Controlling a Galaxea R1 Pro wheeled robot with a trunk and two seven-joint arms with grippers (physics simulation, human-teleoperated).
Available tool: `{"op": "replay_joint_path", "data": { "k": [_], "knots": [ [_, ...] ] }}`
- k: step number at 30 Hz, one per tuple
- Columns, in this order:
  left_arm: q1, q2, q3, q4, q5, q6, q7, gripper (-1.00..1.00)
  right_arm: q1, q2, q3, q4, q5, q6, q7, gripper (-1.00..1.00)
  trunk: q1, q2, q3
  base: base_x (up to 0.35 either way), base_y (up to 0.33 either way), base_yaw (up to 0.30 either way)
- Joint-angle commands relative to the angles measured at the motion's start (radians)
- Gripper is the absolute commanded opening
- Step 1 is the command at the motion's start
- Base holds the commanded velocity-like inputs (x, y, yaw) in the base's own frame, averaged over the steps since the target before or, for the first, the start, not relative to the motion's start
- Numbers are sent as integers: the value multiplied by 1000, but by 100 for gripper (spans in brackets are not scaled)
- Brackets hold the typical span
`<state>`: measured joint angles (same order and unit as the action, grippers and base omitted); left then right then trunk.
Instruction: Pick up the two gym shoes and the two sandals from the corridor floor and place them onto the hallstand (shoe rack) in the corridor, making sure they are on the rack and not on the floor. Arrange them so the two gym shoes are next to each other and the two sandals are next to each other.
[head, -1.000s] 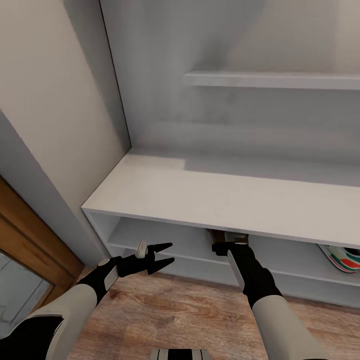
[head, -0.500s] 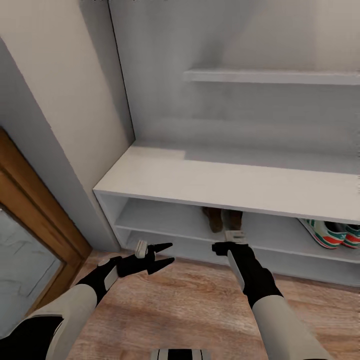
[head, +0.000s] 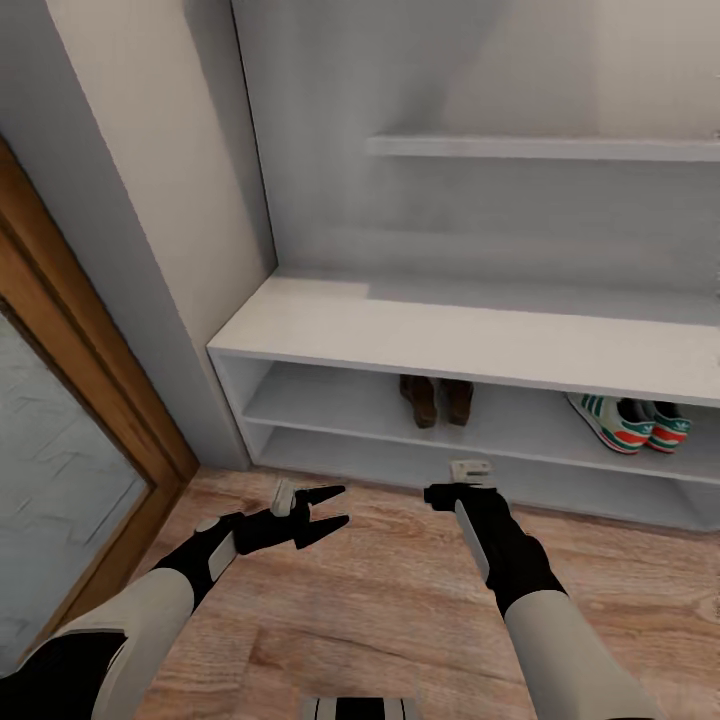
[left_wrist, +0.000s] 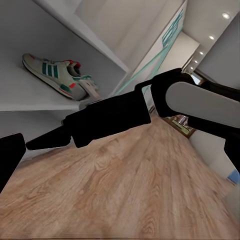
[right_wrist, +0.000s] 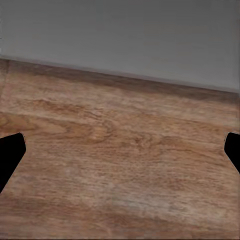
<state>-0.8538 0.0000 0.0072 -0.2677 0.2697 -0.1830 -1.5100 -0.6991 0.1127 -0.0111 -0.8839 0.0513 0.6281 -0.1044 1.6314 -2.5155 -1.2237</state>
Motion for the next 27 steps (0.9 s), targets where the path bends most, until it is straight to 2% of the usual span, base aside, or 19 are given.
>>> {"op": "replay_joint_path", "data": {
  "k": [1,9,27],
  "knots": [
    [-1,0,0,1,2,-10,-1,100,0,1,0,-3,5,5,1,100,-1,0,-1,-330,0,0],
    [-1,0,0,1,2,-9,-1,100,0,1,0,-2,5,5,2,100,-1,0,-1,-293,0,0],
    [-1,0,0,1,2,-10,-1,100,1,1,-1,5,3,4,3,100,-1,0,-1,-11,0,0]
  ]
}}
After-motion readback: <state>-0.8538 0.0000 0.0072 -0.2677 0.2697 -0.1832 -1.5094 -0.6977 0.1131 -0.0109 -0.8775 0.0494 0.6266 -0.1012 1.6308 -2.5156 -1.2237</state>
